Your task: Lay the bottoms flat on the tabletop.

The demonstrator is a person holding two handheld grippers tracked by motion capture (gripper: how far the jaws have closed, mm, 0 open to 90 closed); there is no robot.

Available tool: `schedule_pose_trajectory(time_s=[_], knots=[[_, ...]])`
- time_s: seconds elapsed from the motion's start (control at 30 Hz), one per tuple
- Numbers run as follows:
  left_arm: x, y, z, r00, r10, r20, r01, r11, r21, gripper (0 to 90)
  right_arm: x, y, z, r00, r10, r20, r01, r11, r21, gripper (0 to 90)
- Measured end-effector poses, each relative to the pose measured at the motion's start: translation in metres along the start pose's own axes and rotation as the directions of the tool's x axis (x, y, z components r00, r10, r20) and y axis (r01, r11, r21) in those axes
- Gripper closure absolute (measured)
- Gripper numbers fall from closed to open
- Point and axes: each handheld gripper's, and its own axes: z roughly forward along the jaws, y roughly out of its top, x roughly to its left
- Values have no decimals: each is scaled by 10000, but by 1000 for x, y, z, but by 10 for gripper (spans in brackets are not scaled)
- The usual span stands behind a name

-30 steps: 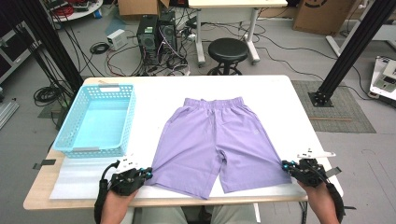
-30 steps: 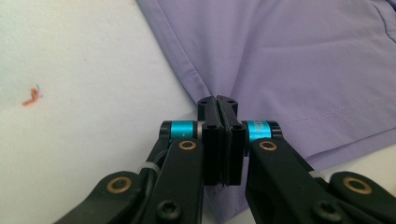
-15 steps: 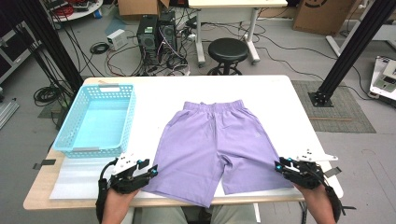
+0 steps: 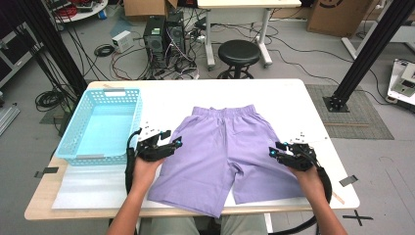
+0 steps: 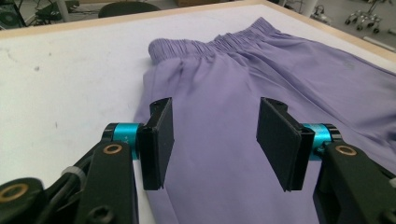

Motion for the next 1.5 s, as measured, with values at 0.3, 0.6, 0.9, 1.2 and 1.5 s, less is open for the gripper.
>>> schedule_pose_trajectory(time_s=[0.3,0.6,0.9,1.2,1.5], knots=[[15,25,51,9999,-26,-132,34,9983,577,479,-26,35,31,9981,125,607,-128,9999,48,486],[34,32,93,9992,-293,-262,321,9928,1151,492,-52,59,78,9982,150,583,-176,9989,440,513],[42,27,128,9981,-50,-610,210,9641,2649,571,-71,76,122,9984,341,460,-388,9938,1041,580],[45,30,134,9935,-14,-1136,294,9691,2451,881,-66,85,151,9943,-207,1044,39,9873,1588,900],[51,48,139,9809,348,-1912,-84,9905,1369,879,-66,104,157,9836,88,1804,-165,9990,415,900]])
